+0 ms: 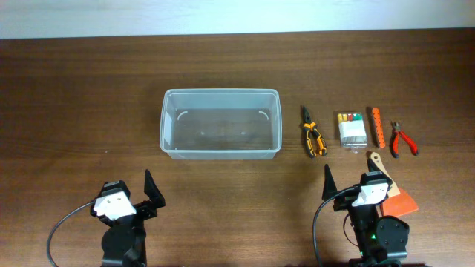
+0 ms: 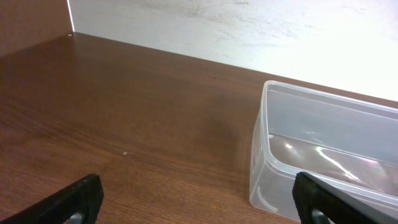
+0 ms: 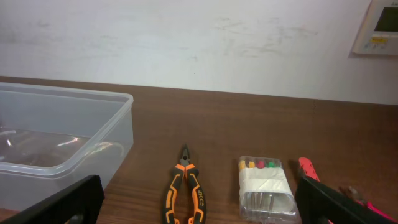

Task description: Pack container

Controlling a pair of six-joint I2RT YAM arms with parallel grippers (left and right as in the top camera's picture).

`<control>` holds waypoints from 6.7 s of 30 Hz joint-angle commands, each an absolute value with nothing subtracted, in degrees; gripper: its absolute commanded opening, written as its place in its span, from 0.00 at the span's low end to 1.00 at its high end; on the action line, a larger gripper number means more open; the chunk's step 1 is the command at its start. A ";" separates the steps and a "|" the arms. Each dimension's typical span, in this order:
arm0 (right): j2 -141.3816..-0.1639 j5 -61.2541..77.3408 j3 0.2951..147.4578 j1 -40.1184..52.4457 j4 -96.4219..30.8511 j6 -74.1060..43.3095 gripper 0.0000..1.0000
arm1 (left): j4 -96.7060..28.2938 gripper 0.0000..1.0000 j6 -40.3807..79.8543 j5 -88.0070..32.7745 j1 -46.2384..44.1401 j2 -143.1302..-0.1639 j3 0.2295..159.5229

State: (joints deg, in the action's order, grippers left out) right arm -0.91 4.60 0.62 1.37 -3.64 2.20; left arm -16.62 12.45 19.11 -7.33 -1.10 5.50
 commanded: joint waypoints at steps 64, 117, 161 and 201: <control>-24.53 -6.26 25.82 1.10 -1.34 0.38 0.99 | -16.71 0.99 11.94 19.31 -7.51 -0.69 5.32; -97.51 -1.98 72.86 6.15 -44.56 6.13 0.38 | -16.71 0.99 11.94 19.33 -7.51 -0.69 5.32; -111.13 -3.68 72.25 5.98 -43.53 6.55 0.37 | -16.71 0.99 11.94 19.31 -7.51 -0.69 5.32; -113.71 -3.25 117.80 7.79 -66.96 15.42 0.04 | -16.71 0.99 11.94 19.31 -7.51 -0.69 5.32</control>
